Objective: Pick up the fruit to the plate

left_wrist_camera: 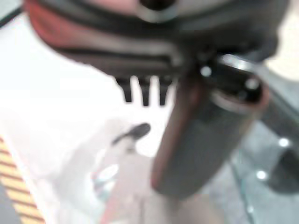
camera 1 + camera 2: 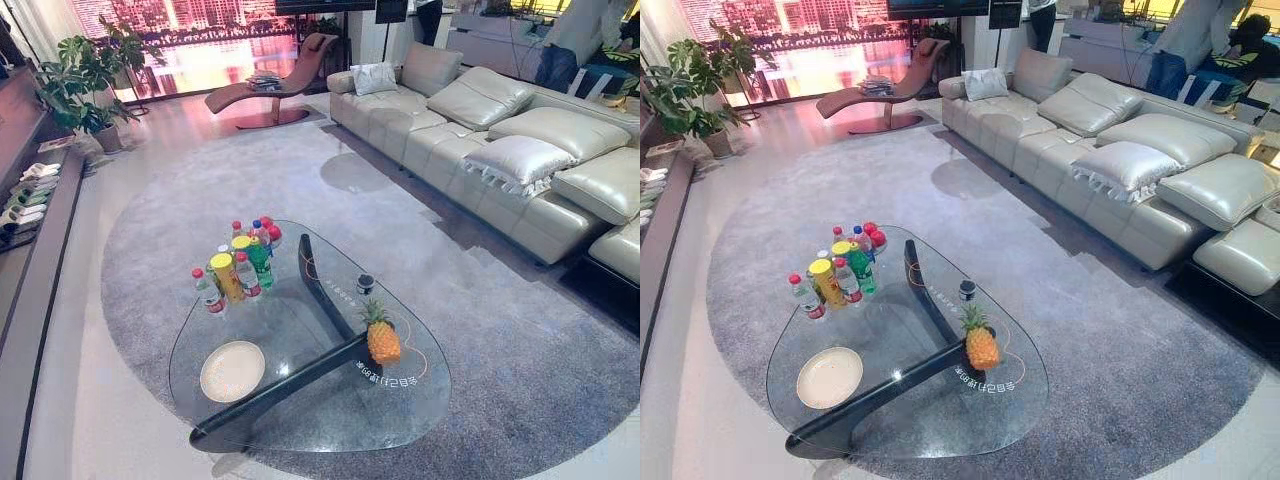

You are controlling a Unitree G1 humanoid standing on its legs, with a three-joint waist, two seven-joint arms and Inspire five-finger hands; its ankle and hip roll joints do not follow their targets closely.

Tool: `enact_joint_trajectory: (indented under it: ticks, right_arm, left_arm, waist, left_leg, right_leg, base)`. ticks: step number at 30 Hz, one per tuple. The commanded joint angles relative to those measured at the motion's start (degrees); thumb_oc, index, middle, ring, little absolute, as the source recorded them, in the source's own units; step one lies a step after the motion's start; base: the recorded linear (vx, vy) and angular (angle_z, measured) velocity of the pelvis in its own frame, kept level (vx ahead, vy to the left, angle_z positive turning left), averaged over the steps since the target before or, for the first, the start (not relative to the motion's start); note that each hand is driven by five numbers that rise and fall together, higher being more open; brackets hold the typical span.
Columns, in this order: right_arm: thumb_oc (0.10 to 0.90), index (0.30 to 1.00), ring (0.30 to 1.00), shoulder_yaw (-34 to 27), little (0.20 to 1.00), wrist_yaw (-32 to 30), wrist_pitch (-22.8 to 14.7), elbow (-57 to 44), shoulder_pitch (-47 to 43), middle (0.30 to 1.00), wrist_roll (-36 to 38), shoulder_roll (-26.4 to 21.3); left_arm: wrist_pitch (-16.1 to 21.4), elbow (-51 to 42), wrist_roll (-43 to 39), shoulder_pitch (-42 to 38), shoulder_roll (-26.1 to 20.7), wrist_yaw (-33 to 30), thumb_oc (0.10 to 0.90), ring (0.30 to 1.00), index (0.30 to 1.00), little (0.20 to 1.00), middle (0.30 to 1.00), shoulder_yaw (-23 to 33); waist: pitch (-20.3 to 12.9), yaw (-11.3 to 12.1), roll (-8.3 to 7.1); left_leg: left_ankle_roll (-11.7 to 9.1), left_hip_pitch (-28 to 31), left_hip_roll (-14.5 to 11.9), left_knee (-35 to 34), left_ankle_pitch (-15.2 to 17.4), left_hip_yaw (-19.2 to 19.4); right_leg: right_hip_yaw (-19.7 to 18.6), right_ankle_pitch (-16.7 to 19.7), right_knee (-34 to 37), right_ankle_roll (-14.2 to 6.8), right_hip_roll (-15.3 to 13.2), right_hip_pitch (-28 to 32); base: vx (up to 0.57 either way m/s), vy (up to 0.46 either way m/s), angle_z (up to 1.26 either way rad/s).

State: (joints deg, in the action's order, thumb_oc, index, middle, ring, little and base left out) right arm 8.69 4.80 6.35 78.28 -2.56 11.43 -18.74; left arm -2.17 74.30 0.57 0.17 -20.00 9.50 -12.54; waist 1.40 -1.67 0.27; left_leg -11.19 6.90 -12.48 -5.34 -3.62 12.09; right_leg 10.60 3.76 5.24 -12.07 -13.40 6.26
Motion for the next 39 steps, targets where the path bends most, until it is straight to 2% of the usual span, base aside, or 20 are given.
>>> enact_joint_trajectory:
  ticks: [1, 4, 29, 34, 39]
  right_arm:
    - [0.800, 0.900, 0.900, -0.1, 0.900, -0.2, 0.9, 3.3, -3.8, 0.900, 0.7, 1.2]
    - [0.800, 0.900, 0.900, -0.1, 0.900, 0.0, 1.1, 3.0, -4.0, 0.900, 0.7, 1.0]
    - [0.800, 0.900, 0.900, -0.4, 0.900, -0.4, 0.8, 3.3, -3.5, 0.900, 0.3, 1.0]
    - [0.800, 0.900, 0.900, -0.3, 0.900, -0.4, 1.4, 3.1, -3.5, 0.900, 0.0, 0.5]
    - [0.800, 0.900, 0.900, 0.5, 0.900, -0.1, 2.0, 2.3, -3.9, 0.900, -0.1, -0.1]
  left_arm:
    - [0.1, 3.2, -1.1, -5.3, 2.8, 1.8, 0.800, 0.900, 0.900, 0.900, 0.900, 0.1]
    - [1.0, 2.8, -2.2, -5.7, 2.6, 2.0, 0.800, 0.900, 0.900, 0.900, 0.900, -0.5]
    - [0.1, 3.4, -2.4, -4.7, 2.9, 1.5, 0.800, 0.900, 0.900, 0.900, 0.900, 0.5]
    - [0.1, 2.6, -3.9, -4.4, 2.7, 1.4, 0.800, 0.900, 0.900, 0.900, 0.900, 0.6]
    - [-0.3, 1.8, -5.6, -4.3, 2.7, 0.3, 0.800, 0.900, 0.900, 0.900, 0.900, -0.7]
  waist:
    - [2.4, 1.3, 0.11]
    - [2.6, 1.3, 0.16]
    - [2.6, 1.9, 0.17]
    - [3.5, 2.2, 0.35]
    - [6.0, 2.5, 0.95]
  left_leg:
    - [0.8, 1.1, -1.9, 0.3, 0.1, 0.1]
    - [0.8, 1.0, -1.9, 0.3, 0.0, 0.1]
    - [0.8, 0.5, -1.8, 0.3, -0.3, -0.5]
    - [0.7, -0.4, -1.7, 0.3, -0.5, -1.0]
    - [0.8, -3.5, -1.6, 0.3, -1.3, -1.6]
  right_leg:
    - [2.8, 1.9, -0.2, -0.8, -2.9, 0.8]
    - [2.8, 2.0, -0.2, -0.8, -2.8, 0.7]
    - [3.3, 1.9, -0.2, -0.7, -2.8, 0.7]
    - [3.3, 2.1, -0.2, -0.7, -2.8, -0.1]
    - [3.2, 2.9, -0.2, -0.7, -2.9, -3.3]
  base:
    - [0.06, 0.035, 0.14]
    - [0.00, 0.000, 0.00]
    - [0.00, 0.000, 0.00]
    - [0.00, 0.000, 0.00]
    - [-0.01, 0.015, 0.01]
